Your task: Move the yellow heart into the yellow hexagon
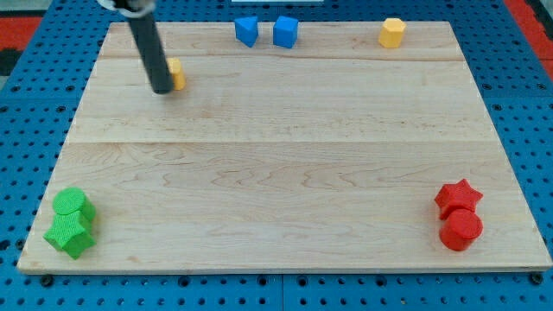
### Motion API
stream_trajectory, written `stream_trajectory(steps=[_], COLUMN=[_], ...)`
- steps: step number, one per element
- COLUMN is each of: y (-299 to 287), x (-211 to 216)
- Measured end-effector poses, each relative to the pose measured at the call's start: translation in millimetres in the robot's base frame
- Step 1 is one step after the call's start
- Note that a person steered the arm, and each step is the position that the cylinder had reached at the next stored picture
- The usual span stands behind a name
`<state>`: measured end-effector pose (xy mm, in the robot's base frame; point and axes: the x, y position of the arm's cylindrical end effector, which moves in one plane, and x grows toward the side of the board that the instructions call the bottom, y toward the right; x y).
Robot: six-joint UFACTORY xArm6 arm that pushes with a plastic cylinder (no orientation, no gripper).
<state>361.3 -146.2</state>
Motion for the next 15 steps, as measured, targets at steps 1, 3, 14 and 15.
stream_trajectory(steps=[1, 3, 14, 15], y=[-23.6, -8.2, 181.1, 199.3], x=[6.3, -36.0, -77.8, -74.7])
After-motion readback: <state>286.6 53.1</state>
